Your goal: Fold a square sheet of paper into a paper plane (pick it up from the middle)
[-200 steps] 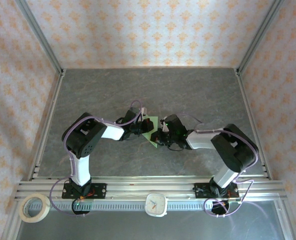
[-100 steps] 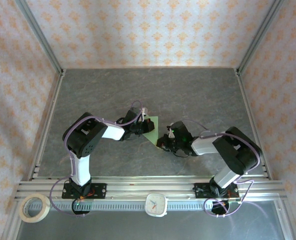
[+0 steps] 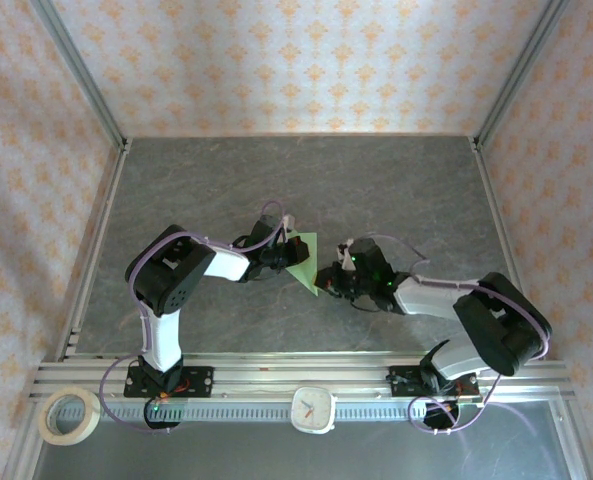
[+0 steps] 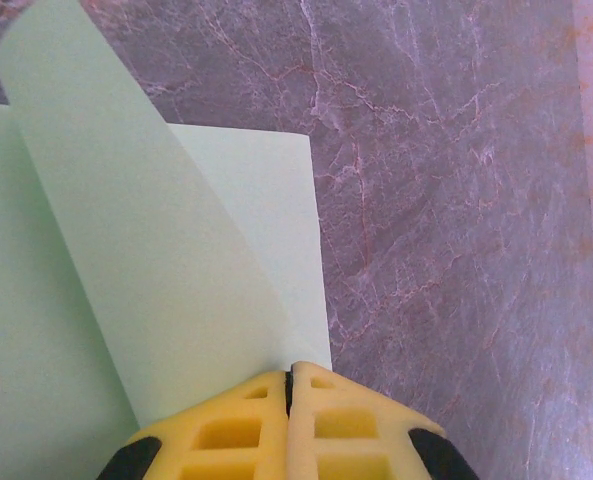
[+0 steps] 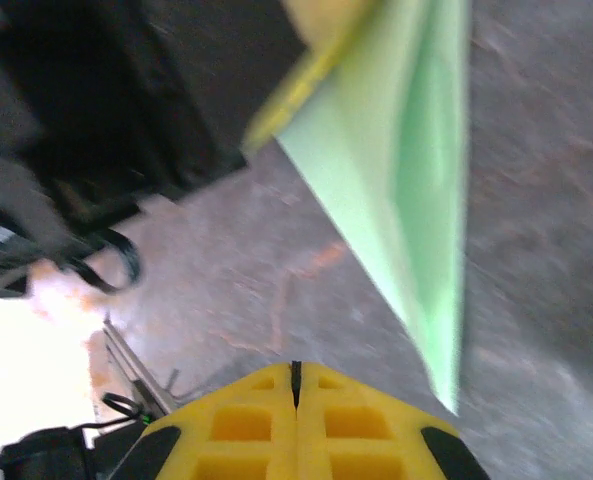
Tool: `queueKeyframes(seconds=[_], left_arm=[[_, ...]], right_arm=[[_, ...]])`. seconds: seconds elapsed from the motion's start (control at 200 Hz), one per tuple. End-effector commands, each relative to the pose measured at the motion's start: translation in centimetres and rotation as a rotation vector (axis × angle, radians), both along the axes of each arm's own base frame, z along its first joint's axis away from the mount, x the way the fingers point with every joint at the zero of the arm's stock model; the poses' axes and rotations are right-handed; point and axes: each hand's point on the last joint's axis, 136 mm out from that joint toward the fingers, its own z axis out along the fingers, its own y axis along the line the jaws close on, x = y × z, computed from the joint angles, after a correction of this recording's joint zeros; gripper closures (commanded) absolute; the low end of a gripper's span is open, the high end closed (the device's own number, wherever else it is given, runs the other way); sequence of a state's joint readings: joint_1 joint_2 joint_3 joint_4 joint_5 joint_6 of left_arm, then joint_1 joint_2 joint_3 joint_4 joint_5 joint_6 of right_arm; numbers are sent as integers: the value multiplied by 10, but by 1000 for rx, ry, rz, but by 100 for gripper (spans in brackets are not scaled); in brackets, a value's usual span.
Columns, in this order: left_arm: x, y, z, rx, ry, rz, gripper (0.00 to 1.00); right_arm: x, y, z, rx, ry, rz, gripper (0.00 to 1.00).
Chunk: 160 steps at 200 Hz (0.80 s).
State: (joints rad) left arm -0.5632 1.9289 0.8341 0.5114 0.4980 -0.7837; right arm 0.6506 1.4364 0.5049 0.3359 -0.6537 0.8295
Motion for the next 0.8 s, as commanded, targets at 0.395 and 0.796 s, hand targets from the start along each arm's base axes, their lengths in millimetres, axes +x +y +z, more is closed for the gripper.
queueKeyframes(seconds=[0.395,0.796], left_arm=[[-21,12,-41,90,115,6,98],[-18,7,-34,79,92,-14,97]], right_arm=[[39,20,-30,-103,32,8,100],[38,-19,-80,-254,111,-94,100]])
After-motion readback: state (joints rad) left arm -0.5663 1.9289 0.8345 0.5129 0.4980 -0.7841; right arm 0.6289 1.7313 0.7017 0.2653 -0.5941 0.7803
